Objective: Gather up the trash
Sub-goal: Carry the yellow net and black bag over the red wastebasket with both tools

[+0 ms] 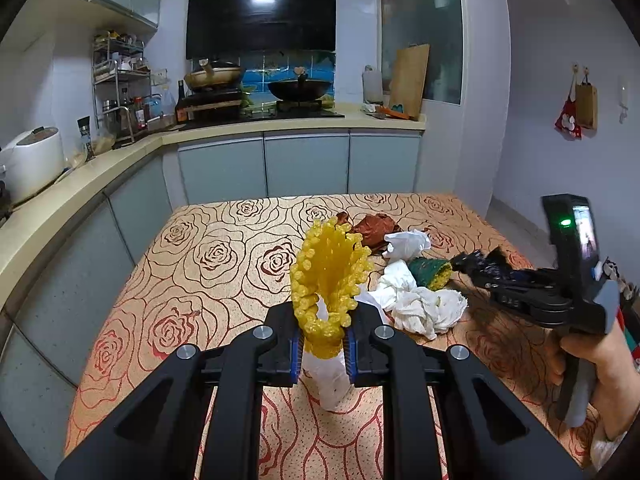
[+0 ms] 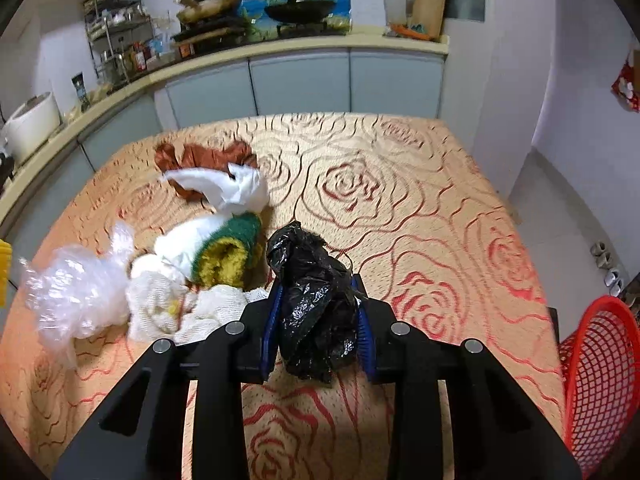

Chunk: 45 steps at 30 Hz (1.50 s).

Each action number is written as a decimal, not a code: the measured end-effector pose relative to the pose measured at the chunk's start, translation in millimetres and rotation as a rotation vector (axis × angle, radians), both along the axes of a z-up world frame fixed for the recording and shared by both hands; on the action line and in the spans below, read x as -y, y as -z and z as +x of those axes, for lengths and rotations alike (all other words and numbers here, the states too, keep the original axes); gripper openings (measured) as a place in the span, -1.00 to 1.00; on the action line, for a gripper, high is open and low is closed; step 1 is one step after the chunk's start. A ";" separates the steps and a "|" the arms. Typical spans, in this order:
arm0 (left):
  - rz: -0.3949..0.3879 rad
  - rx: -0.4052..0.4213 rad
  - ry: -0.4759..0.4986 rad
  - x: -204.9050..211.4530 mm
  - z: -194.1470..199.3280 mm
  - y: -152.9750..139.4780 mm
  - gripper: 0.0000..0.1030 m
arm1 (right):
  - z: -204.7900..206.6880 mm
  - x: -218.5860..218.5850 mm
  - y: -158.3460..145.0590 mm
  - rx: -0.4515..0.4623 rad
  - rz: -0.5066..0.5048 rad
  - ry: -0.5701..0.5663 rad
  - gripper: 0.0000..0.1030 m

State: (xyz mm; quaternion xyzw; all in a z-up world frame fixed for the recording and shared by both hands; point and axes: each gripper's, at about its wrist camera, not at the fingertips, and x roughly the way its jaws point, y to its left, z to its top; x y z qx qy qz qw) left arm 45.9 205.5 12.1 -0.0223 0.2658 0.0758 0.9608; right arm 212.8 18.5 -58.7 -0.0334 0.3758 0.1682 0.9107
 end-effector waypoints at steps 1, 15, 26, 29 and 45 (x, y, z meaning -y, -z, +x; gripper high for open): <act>0.003 0.003 -0.002 0.5 -0.4 -0.8 -0.71 | -4.5 3.4 -5.7 0.013 0.011 0.007 -0.39; 0.030 0.049 0.003 20.7 -7.7 -19.1 -0.71 | -54.2 32.5 -64.7 0.132 0.120 0.019 -0.39; 0.035 0.077 0.012 37.6 -14.6 -32.2 -0.71 | -84.4 56.4 -89.1 0.186 0.153 0.040 -0.39; 0.036 0.082 0.020 42.1 -15.9 -34.1 -0.71 | -91.2 63.4 -91.5 0.188 0.158 0.050 -0.39; 0.024 0.070 0.087 75.1 -2.1 -31.5 -0.71 | -113.5 102.8 -94.4 0.196 0.187 0.134 -0.39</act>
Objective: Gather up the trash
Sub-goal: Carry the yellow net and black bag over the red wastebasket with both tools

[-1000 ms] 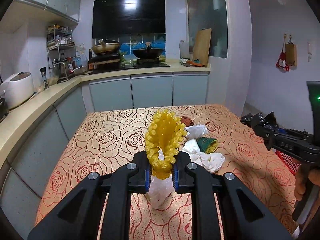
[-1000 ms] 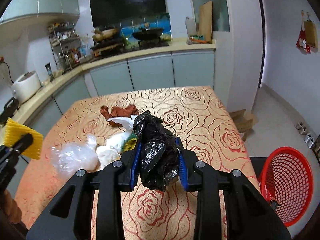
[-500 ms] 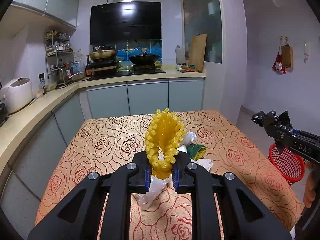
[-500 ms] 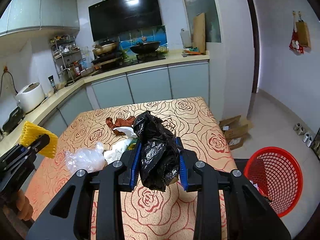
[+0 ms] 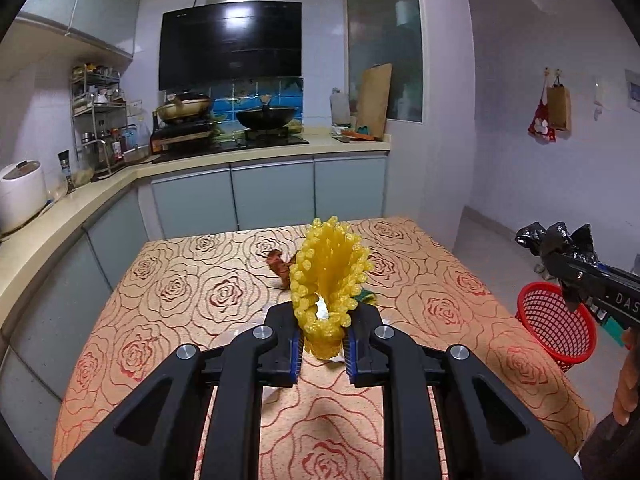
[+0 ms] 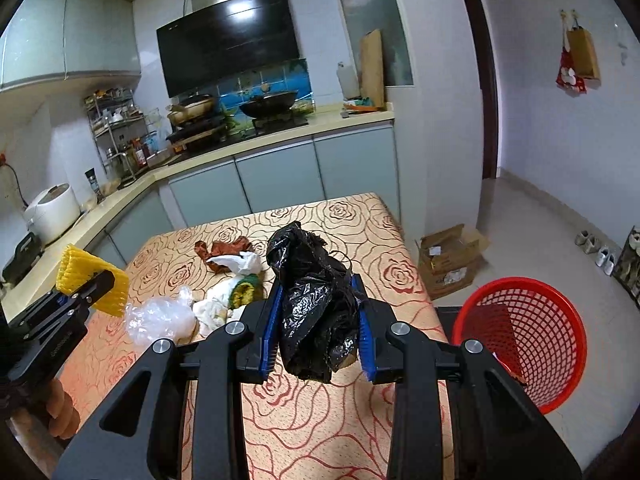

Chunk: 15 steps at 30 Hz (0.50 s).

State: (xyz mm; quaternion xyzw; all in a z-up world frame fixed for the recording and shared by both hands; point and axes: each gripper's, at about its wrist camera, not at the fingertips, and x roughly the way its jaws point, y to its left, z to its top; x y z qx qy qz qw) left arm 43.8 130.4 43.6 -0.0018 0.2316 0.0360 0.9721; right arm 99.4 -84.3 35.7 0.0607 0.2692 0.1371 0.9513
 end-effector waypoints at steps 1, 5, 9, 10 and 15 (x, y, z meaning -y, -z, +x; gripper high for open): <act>-0.001 -0.002 0.005 2.3 1.8 0.4 -0.71 | -0.5 2.4 -0.2 0.001 0.002 0.006 -0.39; -0.002 -0.001 0.024 12.7 6.7 0.6 -0.71 | -2.4 12.6 -1.2 0.006 0.008 0.028 -0.39; -0.001 0.000 0.043 22.8 9.5 0.2 -0.71 | -4.0 20.9 0.3 0.006 0.014 0.047 -0.39; 0.000 0.000 0.048 25.8 10.4 0.1 -0.71 | -4.4 23.1 0.9 0.005 0.016 0.053 -0.39; 0.004 -0.004 0.077 39.8 15.4 0.4 -0.71 | -5.9 33.8 4.5 -0.003 0.023 0.079 -0.39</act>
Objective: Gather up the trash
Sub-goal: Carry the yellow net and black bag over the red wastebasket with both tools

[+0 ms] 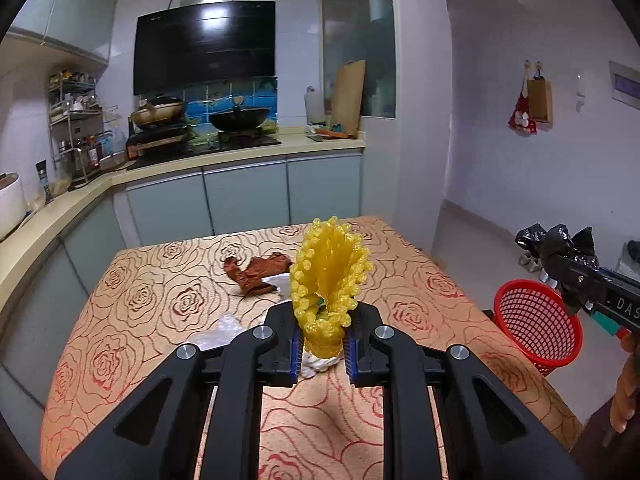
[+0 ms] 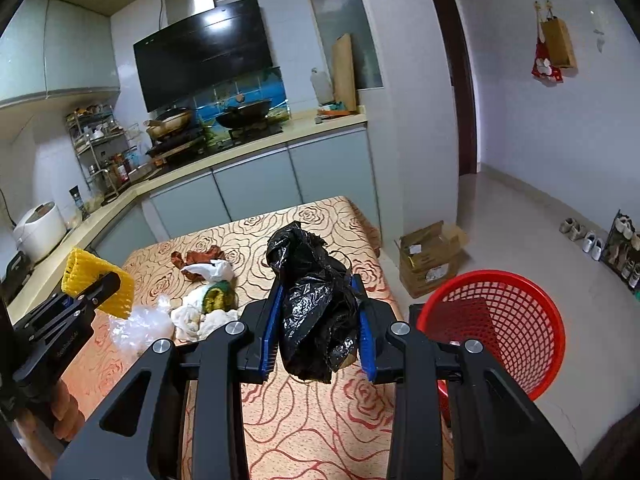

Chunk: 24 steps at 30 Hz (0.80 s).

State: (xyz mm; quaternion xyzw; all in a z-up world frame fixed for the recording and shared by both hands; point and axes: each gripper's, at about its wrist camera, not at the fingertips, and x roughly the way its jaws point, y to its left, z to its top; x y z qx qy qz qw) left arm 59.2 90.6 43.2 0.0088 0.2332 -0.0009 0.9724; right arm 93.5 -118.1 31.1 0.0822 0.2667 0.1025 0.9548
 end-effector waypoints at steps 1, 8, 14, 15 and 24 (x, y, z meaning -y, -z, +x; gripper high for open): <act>0.000 -0.001 0.006 2.7 1.3 0.3 -0.71 | 0.4 2.5 0.3 -0.002 0.001 0.005 -0.39; 0.001 -0.011 0.055 24.4 8.9 3.0 -0.71 | -2.0 20.7 4.5 -0.008 0.008 0.045 -0.39; 0.008 -0.024 0.096 44.4 15.8 6.7 -0.71 | 0.5 36.7 8.8 -0.021 0.014 0.079 -0.39; 0.009 -0.026 0.101 46.4 16.9 7.1 -0.71 | 0.6 39.1 9.6 -0.022 0.015 0.084 -0.39; 0.020 -0.044 0.151 73.0 30.3 12.8 -0.71 | 2.3 63.6 15.9 -0.036 0.023 0.135 -0.39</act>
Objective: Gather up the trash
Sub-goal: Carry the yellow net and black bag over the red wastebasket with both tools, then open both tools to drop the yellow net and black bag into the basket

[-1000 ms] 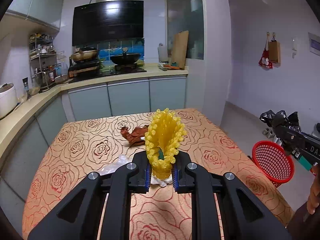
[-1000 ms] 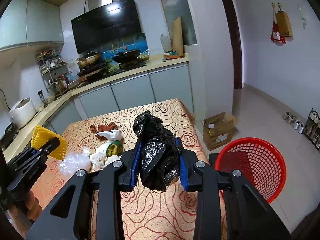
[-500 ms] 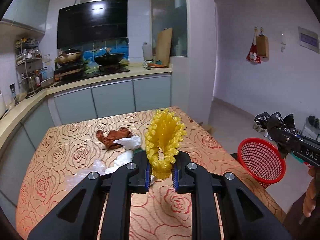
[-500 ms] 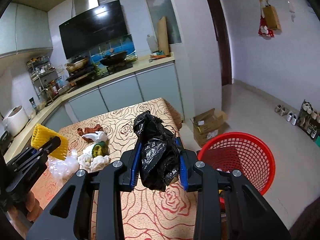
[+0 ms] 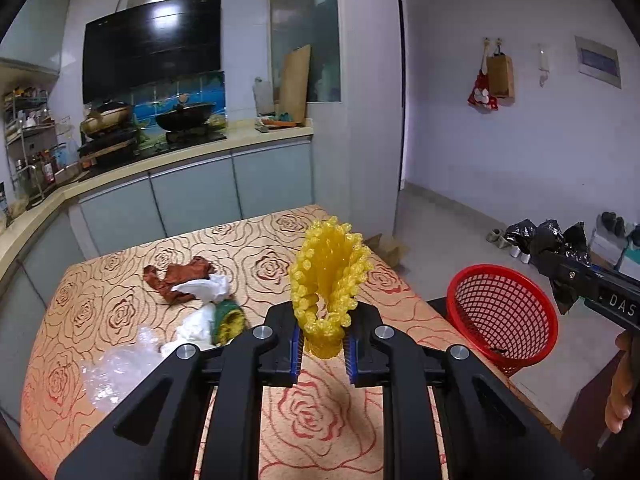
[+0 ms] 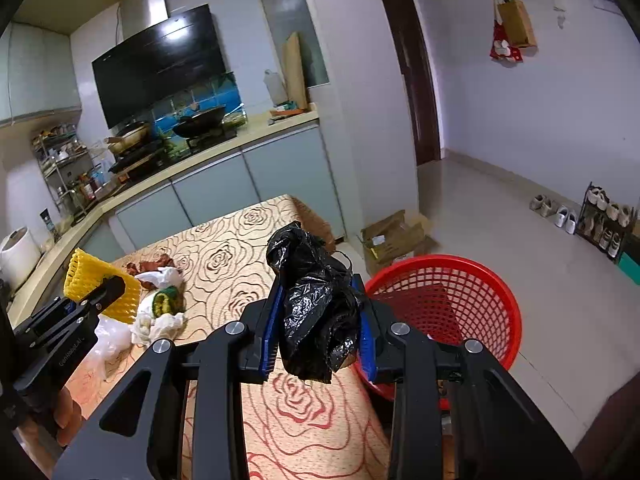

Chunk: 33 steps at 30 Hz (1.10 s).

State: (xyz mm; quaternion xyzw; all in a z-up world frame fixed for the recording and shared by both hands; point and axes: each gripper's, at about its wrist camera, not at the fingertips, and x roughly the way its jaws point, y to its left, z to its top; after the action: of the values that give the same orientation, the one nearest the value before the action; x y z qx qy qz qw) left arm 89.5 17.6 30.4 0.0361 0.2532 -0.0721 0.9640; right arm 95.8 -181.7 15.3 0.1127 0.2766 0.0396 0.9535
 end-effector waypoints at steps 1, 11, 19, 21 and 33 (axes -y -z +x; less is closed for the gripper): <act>0.000 -0.001 0.005 2.1 1.4 0.4 -0.71 | 0.3 3.1 0.5 -0.001 0.001 0.007 -0.39; 0.009 -0.023 0.083 38.5 16.3 8.0 -0.71 | -2.4 32.5 9.7 -0.018 0.003 0.080 -0.39; 0.000 -0.047 0.197 83.7 33.2 13.3 -0.71 | -5.7 66.9 20.3 -0.048 -0.011 0.169 -0.39; -0.007 -0.060 0.242 97.4 37.4 15.4 -0.71 | -5.1 74.3 22.9 -0.058 -0.014 0.186 -0.39; -0.102 -0.205 0.437 145.4 72.1 48.4 -0.71 | 10.6 101.2 53.0 -0.149 -0.031 0.231 -0.39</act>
State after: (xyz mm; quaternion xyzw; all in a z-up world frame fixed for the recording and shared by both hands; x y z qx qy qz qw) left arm 161.5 -127.9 -18.1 0.0338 0.3320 -0.2949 0.8954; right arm 106.4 -282.9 -37.8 0.1315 0.3322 -0.0831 0.9303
